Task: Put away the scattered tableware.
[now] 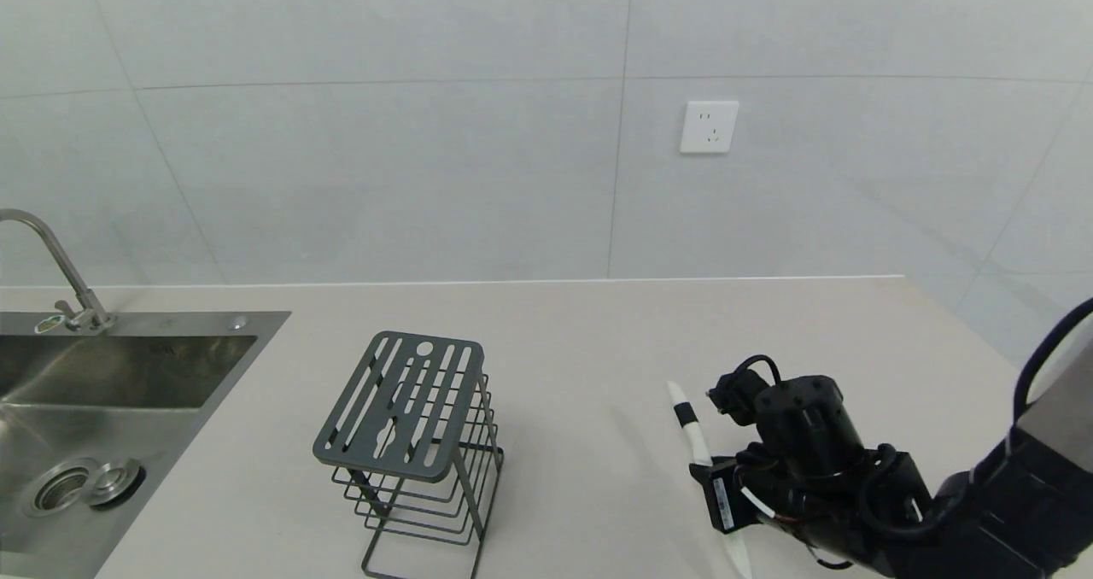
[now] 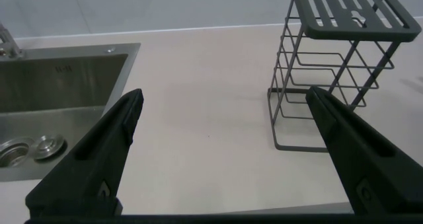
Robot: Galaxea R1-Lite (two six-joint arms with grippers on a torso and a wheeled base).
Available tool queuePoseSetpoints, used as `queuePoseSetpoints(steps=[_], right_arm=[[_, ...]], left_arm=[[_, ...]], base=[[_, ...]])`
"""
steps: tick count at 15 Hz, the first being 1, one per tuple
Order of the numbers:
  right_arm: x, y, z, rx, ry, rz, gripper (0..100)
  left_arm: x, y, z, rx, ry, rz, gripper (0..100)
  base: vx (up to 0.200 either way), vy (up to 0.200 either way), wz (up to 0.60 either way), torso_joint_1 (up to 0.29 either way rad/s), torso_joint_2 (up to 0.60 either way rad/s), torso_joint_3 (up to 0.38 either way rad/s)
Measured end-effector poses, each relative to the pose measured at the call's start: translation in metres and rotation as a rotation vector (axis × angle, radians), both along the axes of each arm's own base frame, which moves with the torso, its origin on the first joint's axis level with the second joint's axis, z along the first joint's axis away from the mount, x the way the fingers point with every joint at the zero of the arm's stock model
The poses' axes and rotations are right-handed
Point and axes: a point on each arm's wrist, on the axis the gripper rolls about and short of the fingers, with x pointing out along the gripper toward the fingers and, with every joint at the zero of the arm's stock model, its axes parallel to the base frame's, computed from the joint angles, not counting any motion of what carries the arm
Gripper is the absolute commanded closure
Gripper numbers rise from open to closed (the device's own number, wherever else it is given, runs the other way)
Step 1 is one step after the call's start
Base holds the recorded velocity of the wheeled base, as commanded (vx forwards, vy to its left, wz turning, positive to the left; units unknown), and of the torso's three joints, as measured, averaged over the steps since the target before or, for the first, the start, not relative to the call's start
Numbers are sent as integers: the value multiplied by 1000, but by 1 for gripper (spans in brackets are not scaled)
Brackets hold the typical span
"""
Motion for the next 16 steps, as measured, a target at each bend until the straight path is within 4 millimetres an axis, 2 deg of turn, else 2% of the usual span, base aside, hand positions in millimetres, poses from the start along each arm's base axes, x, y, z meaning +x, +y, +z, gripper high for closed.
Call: queuePoseSetpoints(steps=[3,5,12,14,16], right_arm=[[12,-10,22,60,-164,50,100],[11,-17,28,77,-198,80,100],[-23,-35,67,151,-388,469,100],[-29,-45,79,153,-483,626,100],[-32,-52,87,163,-550,703,100]], left_arm=[[0,0,0,0,0,0,0],[0,0,0,0,0,0,0],[0,0,0,0,-1,-2,0],[0,0,0,-5,-1,-2,0],[0,0,0,-5,-1,-2,0]], base=[[0,0,0,0,0,0],[0,0,0,0,0,0],[0,0,0,0,0,0],[0,0,0,0,0,0],[0,0,0,0,0,0]])
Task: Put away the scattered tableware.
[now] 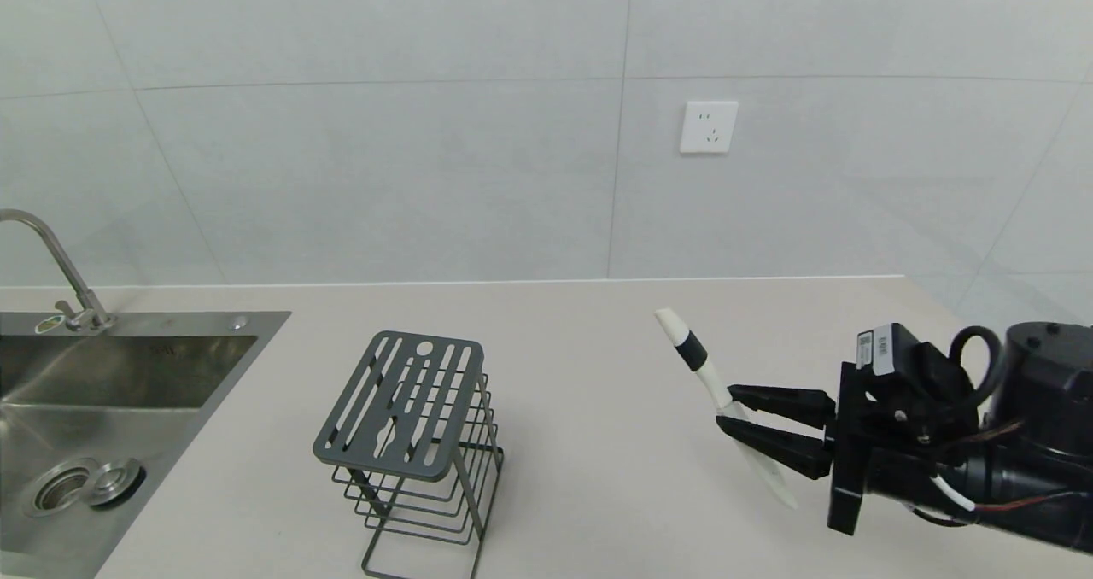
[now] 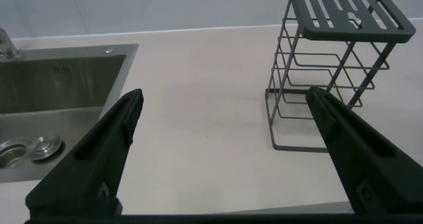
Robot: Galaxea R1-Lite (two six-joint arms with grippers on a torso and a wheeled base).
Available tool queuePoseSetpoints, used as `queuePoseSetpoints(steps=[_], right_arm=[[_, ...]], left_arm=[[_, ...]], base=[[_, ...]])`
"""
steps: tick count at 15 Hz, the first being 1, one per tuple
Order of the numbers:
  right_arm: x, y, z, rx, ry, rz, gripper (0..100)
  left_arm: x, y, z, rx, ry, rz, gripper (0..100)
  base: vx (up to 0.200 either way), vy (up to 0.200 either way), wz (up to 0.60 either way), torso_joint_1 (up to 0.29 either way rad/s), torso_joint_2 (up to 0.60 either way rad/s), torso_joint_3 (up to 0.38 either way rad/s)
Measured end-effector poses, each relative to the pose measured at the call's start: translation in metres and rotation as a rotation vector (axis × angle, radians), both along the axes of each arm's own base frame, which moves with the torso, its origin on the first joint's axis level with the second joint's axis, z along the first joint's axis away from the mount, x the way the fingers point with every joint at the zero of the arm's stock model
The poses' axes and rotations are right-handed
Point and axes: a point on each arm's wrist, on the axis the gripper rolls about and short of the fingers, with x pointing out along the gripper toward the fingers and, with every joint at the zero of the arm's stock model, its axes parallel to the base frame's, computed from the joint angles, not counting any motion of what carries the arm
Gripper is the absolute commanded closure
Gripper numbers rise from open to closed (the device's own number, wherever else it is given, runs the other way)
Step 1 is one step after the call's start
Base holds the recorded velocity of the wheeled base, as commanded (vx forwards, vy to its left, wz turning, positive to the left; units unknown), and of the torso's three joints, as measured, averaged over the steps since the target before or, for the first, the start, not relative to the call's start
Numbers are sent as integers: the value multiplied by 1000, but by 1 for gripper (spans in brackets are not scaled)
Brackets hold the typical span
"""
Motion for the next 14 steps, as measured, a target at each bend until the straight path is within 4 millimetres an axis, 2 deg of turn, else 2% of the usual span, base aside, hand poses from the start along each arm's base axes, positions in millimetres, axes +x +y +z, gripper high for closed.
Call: queuePoseSetpoints(steps=[4,9,10,12,13,14], right_arm=[[-7,-2,8,34,-90,218,100],[-19,-8,0,40,-111,266,100],[-21,-9,-1,38,-108,265,100],[-21,-9,-1,36,-108,264,100],[-21,-9,-1,36,-109,264,100],[-22,-9,0,37,-111,265,100]], left_arm=[[0,0,0,0,0,-2,0],[0,-1,3,65,-32,-64,0],[0,-2,7,65,-77,-65,0],[-7,-2,37,68,-379,-83,0],[-10,-3,44,66,-448,-115,0],[-11,-4,44,36,-434,-193,0]], base=[[0,0,0,0,0,0],[0,0,0,0,0,0],[0,0,0,0,0,0],[0,0,0,0,0,0],[0,0,0,0,0,0],[0,0,0,0,0,0]])
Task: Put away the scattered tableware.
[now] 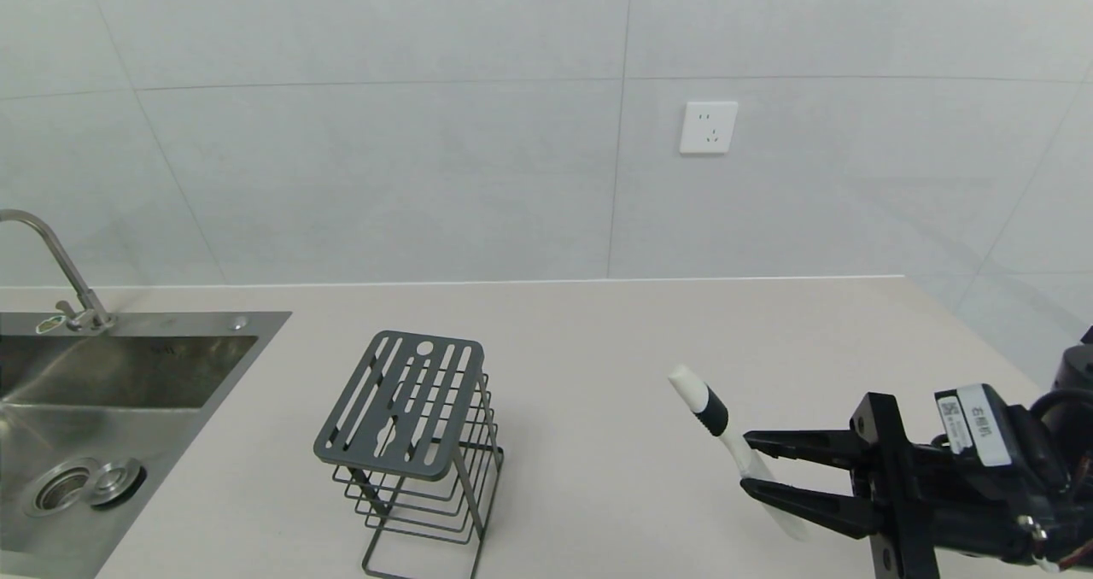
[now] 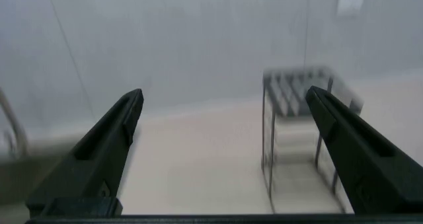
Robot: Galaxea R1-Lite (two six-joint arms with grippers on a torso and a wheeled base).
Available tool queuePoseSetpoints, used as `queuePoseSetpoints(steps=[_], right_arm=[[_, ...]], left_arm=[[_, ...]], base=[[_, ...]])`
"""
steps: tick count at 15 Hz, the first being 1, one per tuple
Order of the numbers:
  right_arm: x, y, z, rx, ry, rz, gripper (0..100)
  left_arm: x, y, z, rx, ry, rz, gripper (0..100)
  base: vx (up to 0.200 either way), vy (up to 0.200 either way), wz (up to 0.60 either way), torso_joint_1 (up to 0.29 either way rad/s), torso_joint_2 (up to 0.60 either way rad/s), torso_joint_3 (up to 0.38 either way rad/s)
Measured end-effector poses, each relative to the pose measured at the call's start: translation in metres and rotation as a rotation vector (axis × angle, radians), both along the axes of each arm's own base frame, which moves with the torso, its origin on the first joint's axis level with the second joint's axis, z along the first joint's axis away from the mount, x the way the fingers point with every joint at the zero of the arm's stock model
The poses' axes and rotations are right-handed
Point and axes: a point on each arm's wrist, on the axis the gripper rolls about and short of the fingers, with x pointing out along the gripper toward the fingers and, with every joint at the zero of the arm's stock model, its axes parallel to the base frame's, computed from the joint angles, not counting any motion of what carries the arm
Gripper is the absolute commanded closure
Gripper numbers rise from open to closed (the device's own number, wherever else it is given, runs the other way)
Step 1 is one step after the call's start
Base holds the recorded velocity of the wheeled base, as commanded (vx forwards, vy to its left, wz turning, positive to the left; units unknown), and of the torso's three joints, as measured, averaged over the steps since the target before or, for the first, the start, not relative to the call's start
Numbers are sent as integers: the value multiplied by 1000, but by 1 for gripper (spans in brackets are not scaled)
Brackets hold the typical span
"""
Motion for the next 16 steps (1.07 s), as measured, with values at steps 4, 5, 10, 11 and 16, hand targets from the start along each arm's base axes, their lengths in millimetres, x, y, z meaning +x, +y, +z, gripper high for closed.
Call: queuePoseSetpoints(steps=[4,5,10,11,16], right_arm=[[0,0,4,10,-12,2,100],[1,1,5,13,-19,4,100],[12,7,11,24,-48,7,100],[13,8,10,22,-46,8,100],[18,10,11,22,-51,7,100]], left_arm=[[-1,-5,8,-70,174,-312,0],[0,-6,16,-101,206,-377,0],[13,-10,67,-41,272,-611,0],[22,-11,77,-16,275,-638,0],[86,-15,98,208,263,-665,0]], base=[[0,0,0,0,0,0],[0,0,0,0,0,0],[0,0,0,0,0,0],[0,0,0,0,0,0],[0,0,0,0,0,0]])
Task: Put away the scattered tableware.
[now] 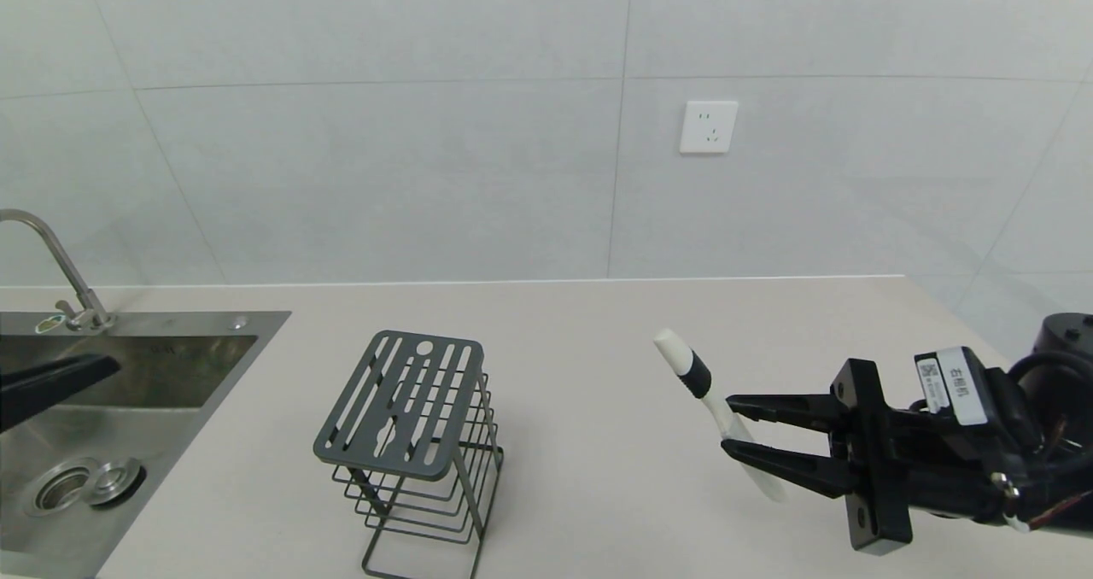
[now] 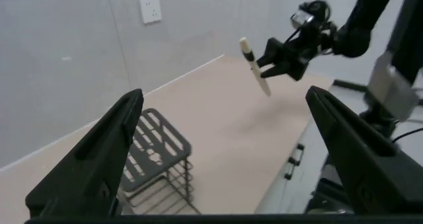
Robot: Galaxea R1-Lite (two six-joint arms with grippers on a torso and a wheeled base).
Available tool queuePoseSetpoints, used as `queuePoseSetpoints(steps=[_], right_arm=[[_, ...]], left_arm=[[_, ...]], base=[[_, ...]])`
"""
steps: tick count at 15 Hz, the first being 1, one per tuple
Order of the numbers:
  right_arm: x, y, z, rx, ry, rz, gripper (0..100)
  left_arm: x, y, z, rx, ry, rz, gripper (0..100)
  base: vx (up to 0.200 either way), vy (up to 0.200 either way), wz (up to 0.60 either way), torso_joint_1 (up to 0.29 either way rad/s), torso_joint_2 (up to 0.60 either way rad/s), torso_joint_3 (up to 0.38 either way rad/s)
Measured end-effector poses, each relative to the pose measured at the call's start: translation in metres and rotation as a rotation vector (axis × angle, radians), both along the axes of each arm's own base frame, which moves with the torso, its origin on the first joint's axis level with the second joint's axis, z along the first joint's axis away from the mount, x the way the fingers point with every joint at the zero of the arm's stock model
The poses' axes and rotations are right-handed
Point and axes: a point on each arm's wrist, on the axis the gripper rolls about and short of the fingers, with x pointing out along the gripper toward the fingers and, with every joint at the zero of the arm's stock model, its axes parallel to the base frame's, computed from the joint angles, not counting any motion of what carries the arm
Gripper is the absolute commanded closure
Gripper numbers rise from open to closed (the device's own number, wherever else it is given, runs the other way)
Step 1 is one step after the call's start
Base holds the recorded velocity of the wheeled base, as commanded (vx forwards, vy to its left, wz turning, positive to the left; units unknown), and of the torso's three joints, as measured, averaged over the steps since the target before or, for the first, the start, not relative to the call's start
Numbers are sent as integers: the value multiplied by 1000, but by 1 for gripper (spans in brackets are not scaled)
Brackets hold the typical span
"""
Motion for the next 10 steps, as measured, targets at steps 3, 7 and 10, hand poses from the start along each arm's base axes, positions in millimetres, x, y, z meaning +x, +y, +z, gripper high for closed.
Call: queuePoseSetpoints(steps=[3,7,10], right_arm=[[4,2,2,4,-9,-3,100],[7,1,-1,-5,3,-32,100],[17,5,0,9,-12,-63,100]], left_arm=[[32,-16,12,51,-16,-129,0],[72,-39,13,60,2,-199,0],[102,-65,-2,73,59,-222,0]], base=[[0,0,0,0,0,0],[0,0,0,0,0,0],[0,0,0,0,0,0]])
